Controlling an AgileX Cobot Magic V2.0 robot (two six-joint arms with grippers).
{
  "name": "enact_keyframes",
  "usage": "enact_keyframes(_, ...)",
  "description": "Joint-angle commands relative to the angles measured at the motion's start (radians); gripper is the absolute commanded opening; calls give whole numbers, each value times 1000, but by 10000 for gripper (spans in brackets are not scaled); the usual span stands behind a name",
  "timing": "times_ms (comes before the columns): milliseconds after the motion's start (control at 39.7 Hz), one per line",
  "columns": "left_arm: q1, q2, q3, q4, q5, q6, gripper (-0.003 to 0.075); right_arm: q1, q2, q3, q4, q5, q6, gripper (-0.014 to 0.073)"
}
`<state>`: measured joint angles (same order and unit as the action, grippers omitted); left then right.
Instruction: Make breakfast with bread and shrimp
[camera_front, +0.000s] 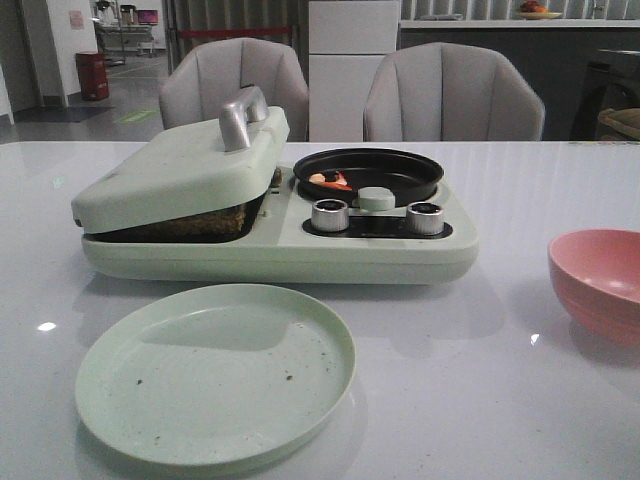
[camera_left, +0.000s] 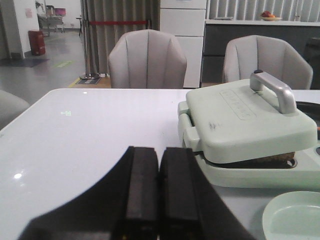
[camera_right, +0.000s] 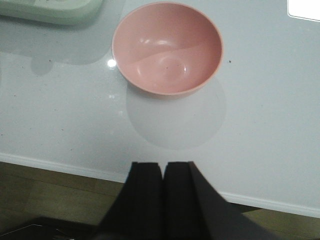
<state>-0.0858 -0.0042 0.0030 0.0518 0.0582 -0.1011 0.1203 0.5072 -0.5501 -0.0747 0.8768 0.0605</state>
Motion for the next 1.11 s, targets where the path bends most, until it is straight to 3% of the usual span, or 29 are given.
enact_keyframes(0, 21, -22, 4, -2, -151, -18, 100, 2, 3, -25, -2, -61, 0, 35)
enact_keyframes(353, 21, -22, 6, 0, -153, 44, 100, 2, 3, -25, -2, -61, 0, 35)
enact_keyframes(1083, 21, -22, 6, 0, -153, 44, 99, 2, 3, -25, -2, -61, 0, 35)
